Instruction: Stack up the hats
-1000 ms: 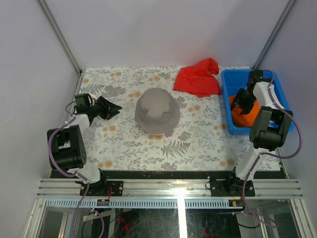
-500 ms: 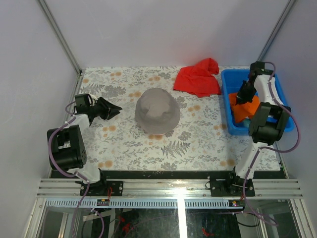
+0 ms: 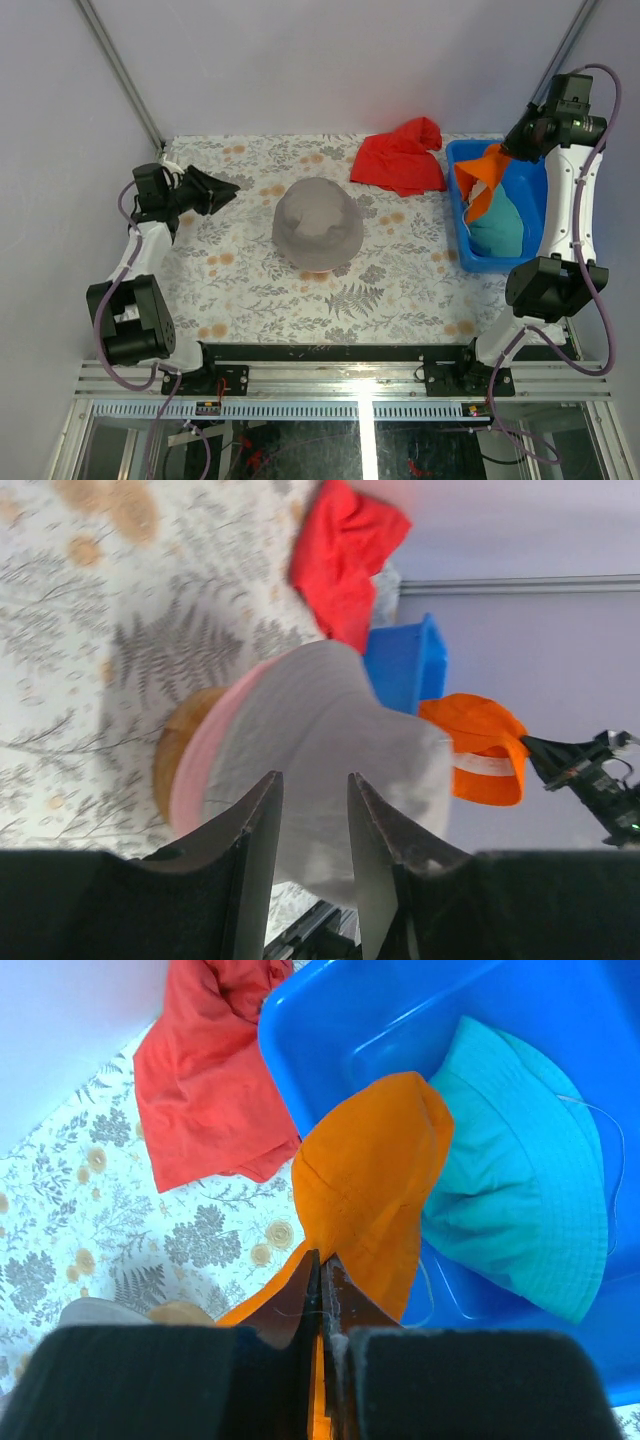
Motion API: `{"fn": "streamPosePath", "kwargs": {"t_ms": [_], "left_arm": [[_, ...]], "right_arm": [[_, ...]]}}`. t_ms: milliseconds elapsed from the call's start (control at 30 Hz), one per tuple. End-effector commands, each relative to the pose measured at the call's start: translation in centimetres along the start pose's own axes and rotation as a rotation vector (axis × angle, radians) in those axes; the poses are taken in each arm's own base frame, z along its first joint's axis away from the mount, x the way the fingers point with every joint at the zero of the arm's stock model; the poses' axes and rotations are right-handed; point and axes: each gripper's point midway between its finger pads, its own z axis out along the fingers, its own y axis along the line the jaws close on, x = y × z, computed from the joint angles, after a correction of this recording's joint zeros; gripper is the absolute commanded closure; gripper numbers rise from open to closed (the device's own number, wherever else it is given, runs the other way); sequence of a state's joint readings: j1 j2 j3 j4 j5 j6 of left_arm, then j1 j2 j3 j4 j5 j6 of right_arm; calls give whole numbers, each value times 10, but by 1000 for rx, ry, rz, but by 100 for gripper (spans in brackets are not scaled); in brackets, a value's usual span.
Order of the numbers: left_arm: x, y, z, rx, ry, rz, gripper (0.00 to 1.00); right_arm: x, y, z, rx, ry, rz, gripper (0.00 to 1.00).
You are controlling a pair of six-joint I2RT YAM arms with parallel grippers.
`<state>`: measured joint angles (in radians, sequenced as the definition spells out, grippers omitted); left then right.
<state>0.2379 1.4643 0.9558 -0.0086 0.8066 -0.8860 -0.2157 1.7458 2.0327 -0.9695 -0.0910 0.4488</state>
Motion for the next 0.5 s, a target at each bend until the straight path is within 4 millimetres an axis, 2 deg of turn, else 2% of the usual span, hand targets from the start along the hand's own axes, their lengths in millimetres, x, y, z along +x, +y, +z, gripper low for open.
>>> {"fn": "streamPosePath", "kwargs": {"t_ms": [0,67,300,467], "left_arm": [[-9,-56,-18,115,-14,26,69],[-5,-75,-19,144,-7,33,68],[41,-146,-5,263,87,30,64],[68,-198,-4,401,152,-37,63]], "right_arm": [[-5,13,-14,-45,-12,24,100],[-8,28,-21,-118,-30,53,100],[-29,71,-55,-298,-72,90,100],[-34,113,-86,-454,-76,119,100]]}}
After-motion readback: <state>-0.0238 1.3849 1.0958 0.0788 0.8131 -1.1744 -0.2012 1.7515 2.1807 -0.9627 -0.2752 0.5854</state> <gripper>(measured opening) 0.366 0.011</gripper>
